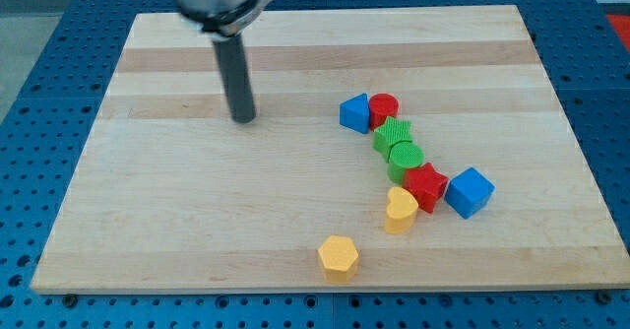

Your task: Separate the blue triangle and red circle

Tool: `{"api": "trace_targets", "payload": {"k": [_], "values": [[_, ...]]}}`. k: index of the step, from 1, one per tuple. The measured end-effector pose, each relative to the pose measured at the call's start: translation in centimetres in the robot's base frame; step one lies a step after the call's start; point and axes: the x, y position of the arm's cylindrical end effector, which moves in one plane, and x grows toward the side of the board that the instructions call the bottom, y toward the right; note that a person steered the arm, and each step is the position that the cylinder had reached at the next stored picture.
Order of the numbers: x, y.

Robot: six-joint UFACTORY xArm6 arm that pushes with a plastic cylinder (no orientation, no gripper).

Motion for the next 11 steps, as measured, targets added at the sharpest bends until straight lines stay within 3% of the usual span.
{"api": "trace_targets", "payload": {"k": [4, 7, 9, 11], "values": [[5.0, -0.6], [6.0, 13.1], [1.8, 18.1], [-4.6, 15.0]]}}
